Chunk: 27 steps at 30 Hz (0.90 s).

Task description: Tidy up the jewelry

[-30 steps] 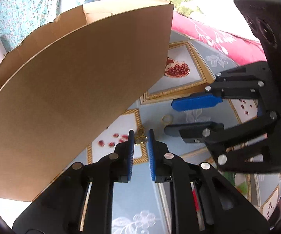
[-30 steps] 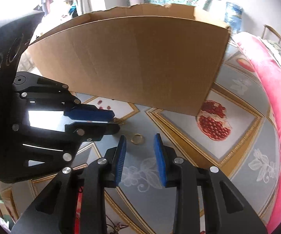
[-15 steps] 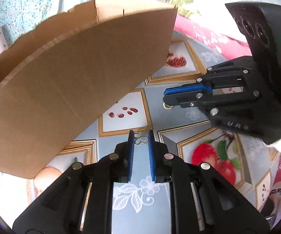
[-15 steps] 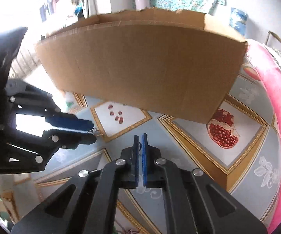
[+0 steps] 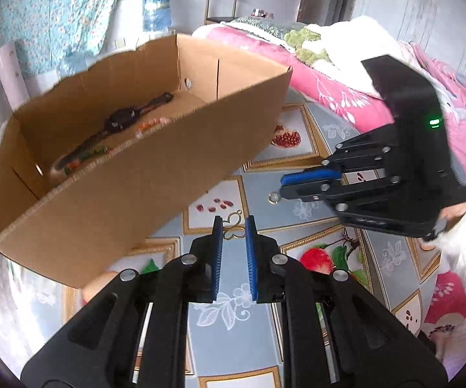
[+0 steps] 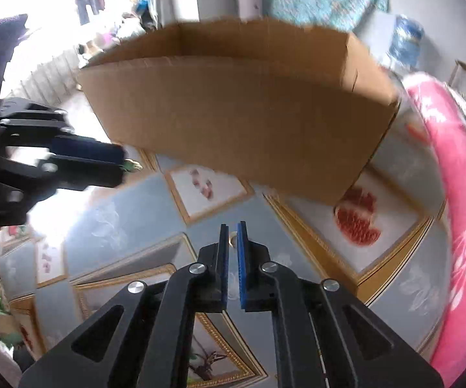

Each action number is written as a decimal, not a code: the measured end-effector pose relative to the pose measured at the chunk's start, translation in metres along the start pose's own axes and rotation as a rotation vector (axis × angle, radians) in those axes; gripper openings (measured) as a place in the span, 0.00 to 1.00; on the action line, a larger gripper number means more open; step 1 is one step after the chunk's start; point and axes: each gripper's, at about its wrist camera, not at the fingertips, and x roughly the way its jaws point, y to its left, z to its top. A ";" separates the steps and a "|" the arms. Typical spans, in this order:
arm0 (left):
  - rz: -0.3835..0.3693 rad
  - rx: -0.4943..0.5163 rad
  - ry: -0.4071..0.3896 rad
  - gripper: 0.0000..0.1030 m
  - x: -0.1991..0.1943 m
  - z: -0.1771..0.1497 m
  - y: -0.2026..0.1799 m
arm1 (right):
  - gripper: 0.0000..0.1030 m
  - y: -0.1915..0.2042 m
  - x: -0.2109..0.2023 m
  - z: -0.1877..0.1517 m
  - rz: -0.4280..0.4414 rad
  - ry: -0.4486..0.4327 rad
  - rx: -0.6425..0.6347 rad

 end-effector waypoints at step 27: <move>0.012 0.000 -0.062 0.12 -0.021 0.006 0.004 | 0.09 0.000 -0.021 -0.010 0.029 -0.132 0.124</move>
